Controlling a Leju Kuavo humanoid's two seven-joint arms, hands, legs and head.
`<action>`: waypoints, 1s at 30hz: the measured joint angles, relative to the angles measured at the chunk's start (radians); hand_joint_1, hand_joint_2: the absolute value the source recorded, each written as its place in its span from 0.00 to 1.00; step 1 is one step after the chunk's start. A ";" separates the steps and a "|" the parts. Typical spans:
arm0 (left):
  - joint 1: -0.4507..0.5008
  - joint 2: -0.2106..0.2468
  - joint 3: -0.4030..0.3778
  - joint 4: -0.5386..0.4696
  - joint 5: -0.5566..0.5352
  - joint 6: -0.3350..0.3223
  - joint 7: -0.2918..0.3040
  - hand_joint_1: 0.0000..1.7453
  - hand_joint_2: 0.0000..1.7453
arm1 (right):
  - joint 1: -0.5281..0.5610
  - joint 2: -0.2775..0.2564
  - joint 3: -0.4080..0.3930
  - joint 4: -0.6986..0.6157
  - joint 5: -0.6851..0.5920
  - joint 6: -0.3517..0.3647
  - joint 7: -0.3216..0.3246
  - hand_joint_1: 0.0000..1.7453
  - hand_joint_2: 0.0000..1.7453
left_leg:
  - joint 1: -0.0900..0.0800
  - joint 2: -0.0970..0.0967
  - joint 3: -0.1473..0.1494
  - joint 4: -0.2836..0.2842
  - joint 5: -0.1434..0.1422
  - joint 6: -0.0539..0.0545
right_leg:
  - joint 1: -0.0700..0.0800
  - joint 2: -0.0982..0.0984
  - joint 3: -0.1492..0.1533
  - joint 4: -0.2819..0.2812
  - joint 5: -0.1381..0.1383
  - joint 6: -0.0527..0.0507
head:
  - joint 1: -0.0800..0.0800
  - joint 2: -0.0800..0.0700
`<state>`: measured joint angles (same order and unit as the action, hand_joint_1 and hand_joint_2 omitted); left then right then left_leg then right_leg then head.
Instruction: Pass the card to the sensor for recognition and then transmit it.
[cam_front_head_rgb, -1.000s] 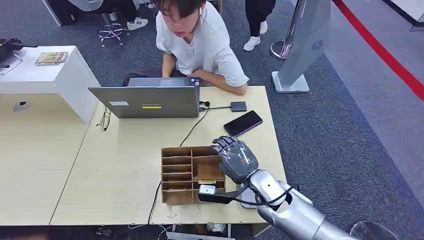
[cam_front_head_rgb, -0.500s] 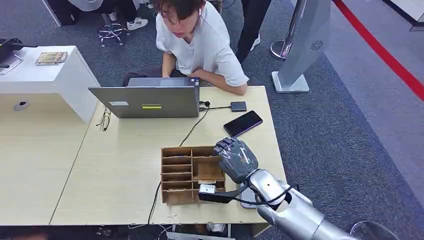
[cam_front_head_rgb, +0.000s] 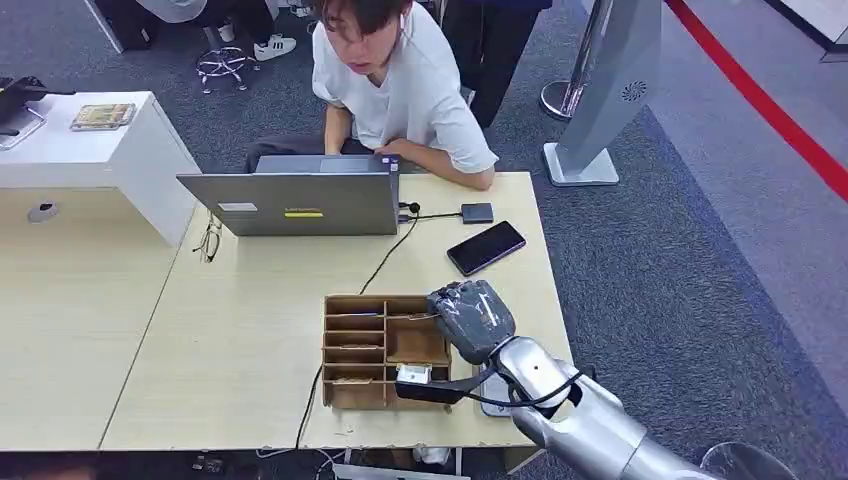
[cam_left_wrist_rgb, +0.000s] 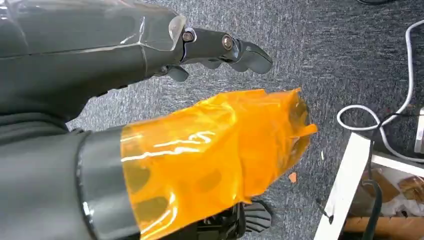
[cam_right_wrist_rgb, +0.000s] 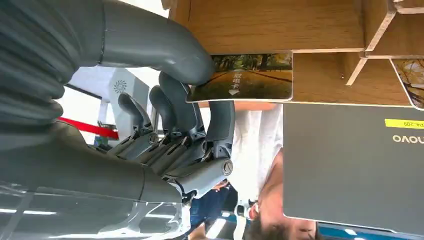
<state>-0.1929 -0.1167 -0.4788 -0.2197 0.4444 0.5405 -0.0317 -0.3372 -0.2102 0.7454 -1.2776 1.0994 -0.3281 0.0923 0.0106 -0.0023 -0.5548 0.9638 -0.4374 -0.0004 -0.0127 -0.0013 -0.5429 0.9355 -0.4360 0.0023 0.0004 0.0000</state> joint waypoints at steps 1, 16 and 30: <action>0.000 0.000 0.000 0.000 -0.001 0.000 0.000 0.00 0.00 | 0.000 0.000 0.000 0.000 0.000 -0.002 0.000 0.89 1.00 | 0.000 0.000 0.000 0.000 0.000 0.000 | 0.000 0.000 0.000 0.000 0.000 0.000 | 0.000 0.000; 0.000 0.000 0.032 0.000 -0.008 0.002 -0.003 0.00 0.00 | 0.001 0.007 -0.019 -0.070 -0.022 -0.061 -0.040 1.00 1.00 | 0.000 0.000 0.000 0.000 0.000 0.000 | 0.000 0.000 0.000 0.000 0.000 0.000 | 0.000 0.000; 0.001 0.000 0.063 0.000 -0.013 0.002 -0.010 0.00 0.00 | 0.000 0.007 -0.028 -0.177 -0.043 -0.060 -0.055 1.00 1.00 | 0.000 0.000 0.000 0.000 0.000 0.000 | 0.000 0.000 0.000 0.000 0.000 0.000 | 0.000 0.000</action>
<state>-0.1922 -0.1164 -0.4162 -0.2197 0.4318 0.5425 -0.0412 -0.3367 -0.2033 0.7176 -1.4550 1.0567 -0.3880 0.0378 0.0106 -0.0022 -0.5548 0.9638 -0.4373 -0.0005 -0.0127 -0.0012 -0.5429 0.9355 -0.4359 0.0023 0.0004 0.0000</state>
